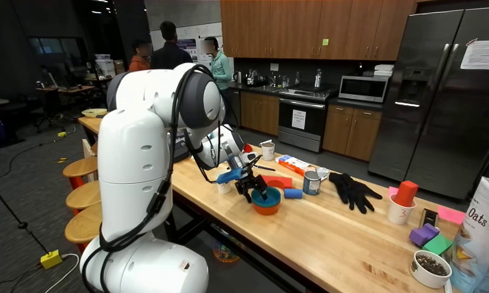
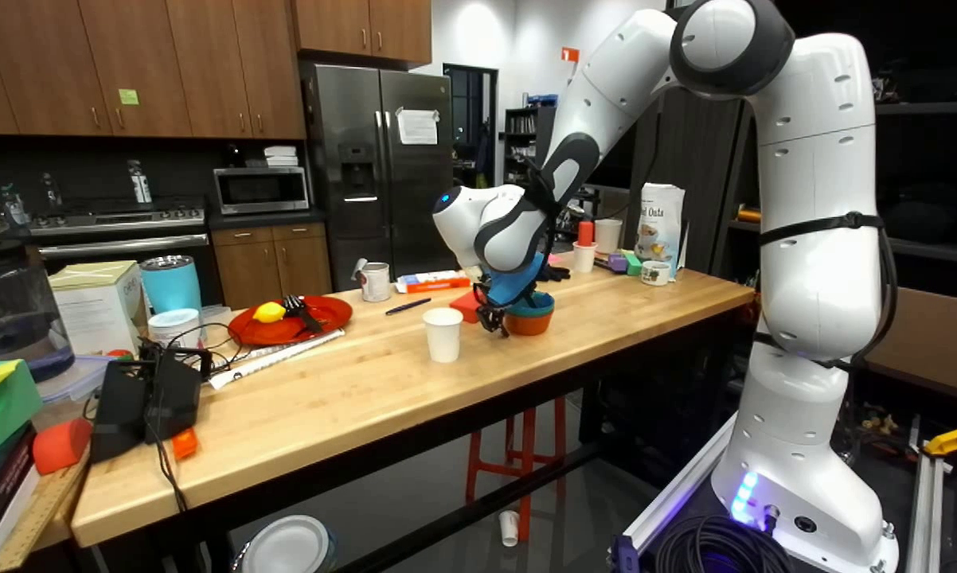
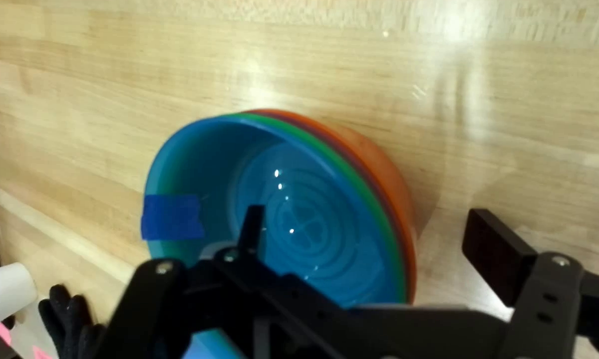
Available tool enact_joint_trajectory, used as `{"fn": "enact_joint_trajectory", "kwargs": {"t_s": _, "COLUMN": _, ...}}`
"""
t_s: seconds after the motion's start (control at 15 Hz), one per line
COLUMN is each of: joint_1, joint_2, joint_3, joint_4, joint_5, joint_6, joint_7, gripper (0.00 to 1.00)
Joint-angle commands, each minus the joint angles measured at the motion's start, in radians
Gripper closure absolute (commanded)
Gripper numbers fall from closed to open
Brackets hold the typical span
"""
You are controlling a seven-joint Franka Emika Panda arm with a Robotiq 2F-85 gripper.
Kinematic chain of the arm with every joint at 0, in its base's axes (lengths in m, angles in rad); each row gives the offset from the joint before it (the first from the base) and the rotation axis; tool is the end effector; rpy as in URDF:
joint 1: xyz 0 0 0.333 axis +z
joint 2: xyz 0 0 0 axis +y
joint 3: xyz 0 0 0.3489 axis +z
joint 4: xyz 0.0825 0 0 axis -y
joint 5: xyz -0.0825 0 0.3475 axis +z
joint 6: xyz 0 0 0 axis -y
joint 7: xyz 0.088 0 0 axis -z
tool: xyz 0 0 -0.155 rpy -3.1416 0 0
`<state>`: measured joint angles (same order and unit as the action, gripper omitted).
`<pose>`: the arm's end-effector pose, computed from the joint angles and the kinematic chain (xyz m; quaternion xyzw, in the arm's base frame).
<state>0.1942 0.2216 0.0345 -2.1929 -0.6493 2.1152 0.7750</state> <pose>0.5003 0.0623 0.2878 0.9585 -0.0565 -0.0070 0.2794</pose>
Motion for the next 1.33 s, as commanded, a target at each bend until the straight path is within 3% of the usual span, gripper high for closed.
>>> {"fn": "enact_joint_trajectory", "kwargs": {"t_s": 0.0, "joint_1": 0.028, "joint_2": -0.093, "joint_3": 0.005, "joint_4": -0.006, "joint_5": -0.119, "joint_6": -0.113, "joint_7": 0.052, "gripper": 0.0}}
{"fn": "enact_joint_trajectory", "kwargs": {"t_s": 0.47, "joint_1": 0.034, "joint_2": -0.296, "joint_3": 0.108, "joint_4": -0.056, "joint_5": -0.247, "joint_6": -0.444, "joint_7": 0.174, "gripper": 0.0}}
{"fn": "enact_joint_trajectory", "kwargs": {"t_s": 0.87, "joint_1": 0.052, "joint_2": -0.372, "joint_3": 0.209, "joint_4": -0.105, "joint_5": -0.266, "joint_6": -0.567, "joint_7": 0.289, "gripper": 0.0}}
{"fn": "enact_joint_trajectory", "kwargs": {"t_s": 1.27, "joint_1": 0.125, "joint_2": -0.378, "joint_3": 0.324, "joint_4": -0.169, "joint_5": -0.357, "joint_6": -0.647, "joint_7": 0.449, "gripper": 0.0}}
